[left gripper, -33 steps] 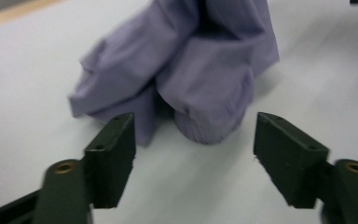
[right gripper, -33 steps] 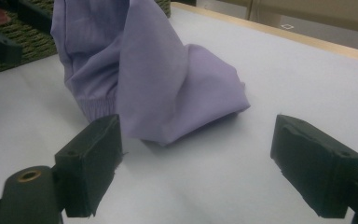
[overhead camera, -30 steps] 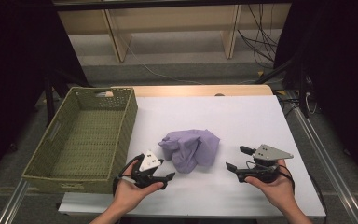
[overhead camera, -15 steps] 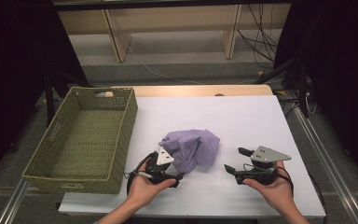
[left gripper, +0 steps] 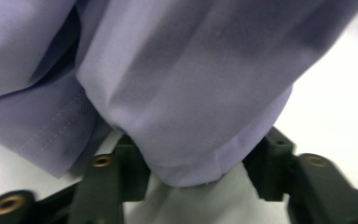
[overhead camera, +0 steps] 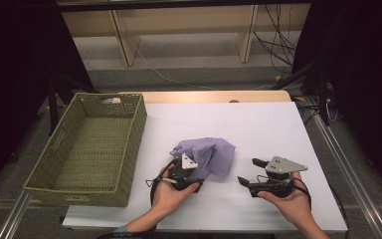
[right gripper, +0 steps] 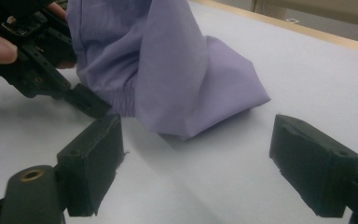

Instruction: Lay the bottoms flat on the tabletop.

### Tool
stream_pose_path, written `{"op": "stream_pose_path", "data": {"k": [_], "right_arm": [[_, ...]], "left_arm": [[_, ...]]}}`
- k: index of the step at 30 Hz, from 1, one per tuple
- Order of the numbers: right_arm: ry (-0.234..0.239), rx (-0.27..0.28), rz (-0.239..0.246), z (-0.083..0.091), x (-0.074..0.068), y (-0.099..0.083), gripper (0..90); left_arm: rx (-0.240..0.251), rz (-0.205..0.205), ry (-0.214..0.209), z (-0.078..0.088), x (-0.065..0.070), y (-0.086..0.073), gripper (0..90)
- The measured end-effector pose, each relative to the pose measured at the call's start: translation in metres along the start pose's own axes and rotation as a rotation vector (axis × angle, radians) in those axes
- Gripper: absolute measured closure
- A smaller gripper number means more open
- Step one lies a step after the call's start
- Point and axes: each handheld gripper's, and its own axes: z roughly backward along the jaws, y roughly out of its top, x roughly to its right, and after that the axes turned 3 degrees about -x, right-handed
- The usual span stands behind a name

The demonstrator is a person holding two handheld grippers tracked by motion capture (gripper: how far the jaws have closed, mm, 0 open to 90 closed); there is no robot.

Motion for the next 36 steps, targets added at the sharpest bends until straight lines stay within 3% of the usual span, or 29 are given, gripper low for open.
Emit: {"op": "stream_pose_path", "data": {"k": [8, 13, 20, 24, 28, 32, 36], "right_arm": [[-0.001, 0.000, 0.002, -0.001, 0.000, 0.000, 18.6], [-0.002, -0.005, 0.000, 0.000, 0.000, 0.000, 19.0], [0.001, -0.015, 0.003, -0.001, 0.001, -0.001, 21.6], [-0.006, -0.041, 0.004, -0.002, 0.001, -0.002, 23.8], [-0.007, -0.067, -0.006, -0.006, 0.002, -0.003, 26.1], [-0.001, -0.090, -0.027, -0.014, 0.004, -0.001, 27.7], [0.015, -0.126, -0.027, -0.027, 0.003, 0.000, 30.1]], "left_arm": [[0.007, -0.020, -0.004, -0.002, 0.005, 0.004, 68.2], [0.022, -0.007, -0.084, 0.006, 0.013, 0.008, 70.8], [0.081, -0.010, -0.212, 0.036, 0.029, 0.022, 71.0], [0.113, -0.015, -0.243, 0.051, 0.031, 0.027, 71.1], [0.156, 0.010, -0.259, 0.067, 0.023, 0.034, 71.0], [0.196, 0.082, -0.283, 0.078, 0.005, 0.039, 70.8], [0.237, 0.135, -0.256, 0.085, -0.015, 0.042, 70.5]]}}
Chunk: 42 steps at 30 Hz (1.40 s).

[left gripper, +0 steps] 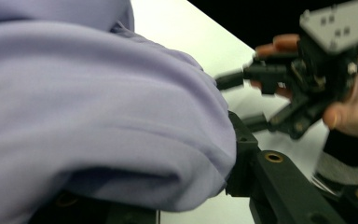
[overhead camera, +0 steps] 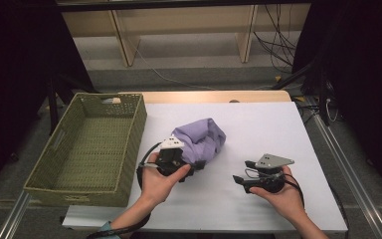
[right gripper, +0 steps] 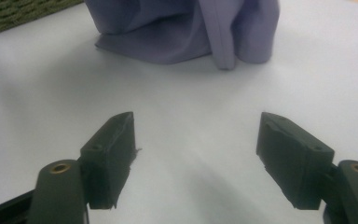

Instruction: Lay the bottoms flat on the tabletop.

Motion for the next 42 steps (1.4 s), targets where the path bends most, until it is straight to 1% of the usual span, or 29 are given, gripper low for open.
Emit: {"op": "stream_pose_path", "data": {"k": [6, 9, 10, 12, 15, 18, 20, 22, 24, 25, 26, 27, 28, 29, 30, 31, 32, 34, 36, 37, 40, 42], "right_arm": [[0.024, -0.043, 0.014, -0.028, -0.007, 0.012, 34.8], [0.040, -0.044, 0.015, -0.044, -0.012, 0.022, 39.9], [0.040, -0.057, 0.010, -0.052, -0.013, 0.026, 42.4], [0.037, -0.072, 0.005, -0.064, -0.015, 0.035, 44.1], [0.017, -0.078, 0.000, -0.082, -0.017, 0.049, 43.5], [0.007, -0.077, -0.013, -0.105, -0.016, 0.064, 38.7], [-0.011, -0.080, -0.018, -0.117, -0.015, 0.071, 39.3], [-0.018, -0.106, -0.030, -0.126, -0.013, 0.074, 39.8], [-0.032, -0.143, -0.035, -0.135, -0.011, 0.075, 42.1], [-0.056, -0.130, -0.022, -0.139, -0.011, 0.074, 46.0], [-0.070, -0.130, -0.017, -0.140, -0.012, 0.075, 47.8], [-0.082, -0.138, 0.004, -0.141, -0.013, 0.076, 50.8], [-0.088, -0.144, 0.011, -0.141, -0.014, 0.077, 54.5], [-0.088, -0.143, 0.022, -0.142, -0.015, 0.078, 59.8], [-0.090, -0.142, 0.031, -0.142, -0.016, 0.078, 68.1], [-0.094, -0.147, 0.041, -0.141, -0.017, 0.078, 73.4], [-0.094, -0.140, 0.046, -0.142, -0.018, 0.078, 79.4], [-0.080, -0.132, 0.042, -0.142, -0.018, 0.077, 86.8], [-0.066, -0.123, 0.032, -0.141, -0.016, 0.076, 88.5], [-0.058, -0.129, 0.027, -0.140, -0.016, 0.076, 88.7], [-0.039, -0.177, 0.046, -0.130, -0.018, 0.076, 89.1], [-0.033, -0.191, 0.061, -0.121, -0.021, 0.073, 89.2]], "left_arm": [[0.027, 0.043, 0.033, 0.002, -0.018, 0.002, 70.4], [0.040, 0.066, 0.041, 0.000, -0.026, 0.001, 70.2], [0.038, 0.067, 0.047, 0.000, -0.028, 0.001, 70.2], [0.038, 0.074, 0.055, -0.001, -0.031, 0.001, 70.2], [0.040, 0.093, 0.064, -0.001, -0.038, 0.001, 70.2], [0.042, 0.104, 0.068, 0.000, -0.042, 0.001, 70.1], [0.045, 0.113, 0.068, 0.000, -0.044, 0.000, 70.1], [0.050, 0.124, 0.070, 0.002, -0.047, 0.000, 70.1], [0.057, 0.136, 0.072, 0.003, -0.050, 0.000, 70.1], [0.060, 0.136, 0.074, 0.004, -0.051, 0.000, 70.0], [0.065, 0.140, 0.078, 0.005, -0.053, 0.000, 70.0], [0.069, 0.144, 0.080, 0.006, -0.054, 0.001, 70.0], [0.067, 0.143, 0.081, 0.006, -0.056, 0.001, 70.0], [0.071, 0.147, 0.084, 0.007, -0.057, 0.001, 70.0], [0.072, 0.152, 0.084, 0.007, -0.058, 0.001, 70.0], [0.073, 0.156, 0.085, 0.007, -0.058, 0.000, 70.0], [0.074, 0.160, 0.086, 0.006, -0.059, 0.000, 70.0], [0.073, 0.166, 0.084, 0.006, -0.061, 0.000, 70.0], [0.078, 0.175, 0.080, 0.006, -0.062, 0.000, 70.0], [0.081, 0.176, 0.078, 0.007, -0.062, 0.000, 70.0], [0.079, 0.177, 0.075, 0.007, -0.063, 0.001, 70.0], [0.079, 0.180, 0.068, 0.005, -0.062, 0.001, 70.0]]}}
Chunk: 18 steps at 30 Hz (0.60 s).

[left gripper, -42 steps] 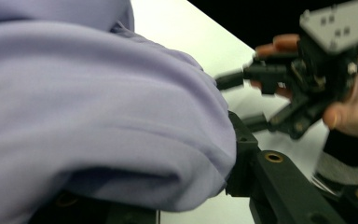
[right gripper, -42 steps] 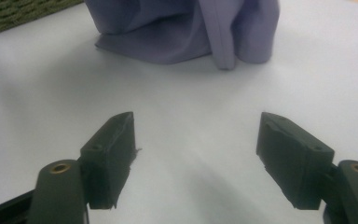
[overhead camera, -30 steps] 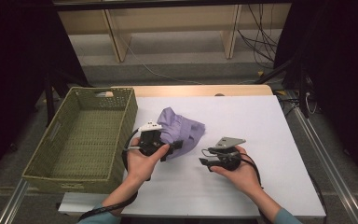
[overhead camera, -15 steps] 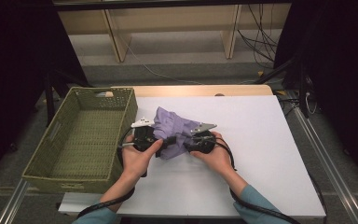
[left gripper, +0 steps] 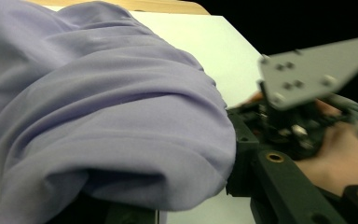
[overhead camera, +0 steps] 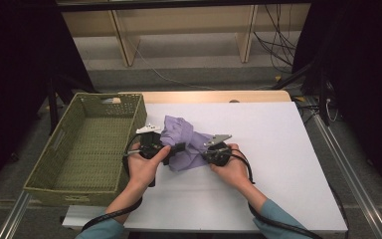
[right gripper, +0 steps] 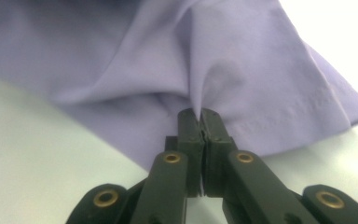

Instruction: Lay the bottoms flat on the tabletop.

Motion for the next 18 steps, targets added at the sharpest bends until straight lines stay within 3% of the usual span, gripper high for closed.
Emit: {"op": "stream_pose_path", "data": {"k": [6, 12, 18], "right_arm": [[0.030, -0.081, 0.016, 0.044, -0.013, -0.034, 89.2], [0.063, -0.122, -0.015, 0.097, -0.028, -0.078, 89.2], [0.097, -0.159, -0.053, 0.125, -0.039, -0.110, 88.8]], "left_arm": [[-0.025, -0.006, -0.024, -0.009, 0.008, -0.002, 70.0], [-0.064, -0.027, -0.060, -0.027, 0.021, -0.003, 69.9], [-0.097, -0.049, -0.071, -0.047, 0.026, 0.000, 69.4]]}}
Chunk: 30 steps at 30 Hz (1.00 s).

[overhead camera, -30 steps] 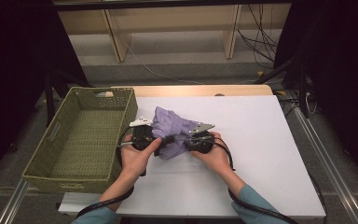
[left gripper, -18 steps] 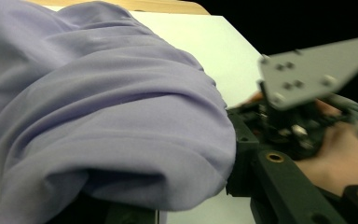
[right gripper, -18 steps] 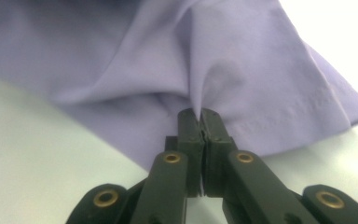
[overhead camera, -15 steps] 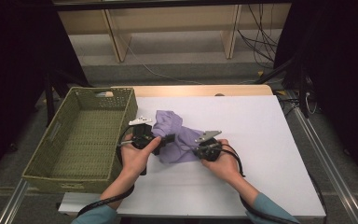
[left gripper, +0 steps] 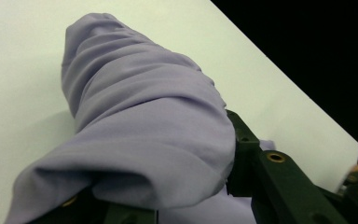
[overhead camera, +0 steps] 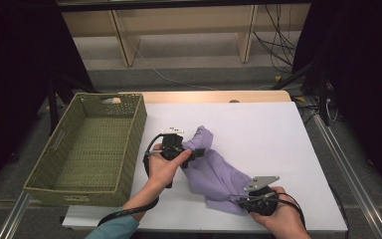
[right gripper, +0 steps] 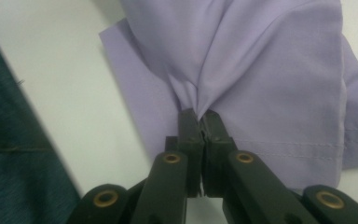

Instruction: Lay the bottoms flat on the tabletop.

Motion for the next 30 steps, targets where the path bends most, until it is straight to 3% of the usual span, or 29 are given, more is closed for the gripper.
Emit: {"op": "stream_pose_path", "data": {"k": [2, 3, 5, 8, 11, 15, 21, 26, 28, 30], "right_arm": [[0.004, 0.003, -0.006, 0.005, 0.000, -0.004, 86.3], [0.007, 0.013, -0.017, 0.008, 0.001, -0.004, 79.7], [0.014, 0.060, -0.038, 0.014, 0.005, -0.003, 64.4], [-0.004, 0.137, -0.060, 0.024, 0.012, 0.001, 54.1], [-0.040, 0.188, -0.086, 0.032, 0.022, 0.007, 51.6], [-0.081, 0.189, -0.111, 0.031, 0.035, 0.013, 51.2], [-0.084, 0.153, -0.155, 0.017, 0.054, 0.021, 48.1], [-0.065, 0.119, -0.176, 0.005, 0.064, 0.026, 45.9], [-0.045, 0.088, -0.187, -0.003, 0.066, 0.027, 46.2], [-0.015, 0.043, -0.186, -0.012, 0.068, 0.027, 52.1]], "left_arm": [[-0.005, -0.003, 0.013, -0.001, -0.001, -0.001, 68.2], [-0.004, -0.010, 0.028, -0.001, -0.003, -0.002, 67.0], [-0.007, -0.013, 0.061, 0.003, -0.006, -0.005, 61.5], [0.010, -0.007, 0.116, 0.013, -0.011, -0.009, 48.4], [0.045, 0.009, 0.159, 0.026, -0.015, -0.009, 39.6], [0.090, -0.006, 0.216, 0.040, -0.019, -0.008, 37.0], [0.002, -0.037, 0.227, 0.039, -0.016, -0.021, 39.0], [-0.183, -0.085, 0.200, 0.026, -0.011, -0.045, 44.7], [-0.254, -0.082, 0.218, 0.023, -0.010, -0.057, 46.3], [-0.292, -0.062, 0.219, 0.021, -0.011, -0.065, 47.3]]}}
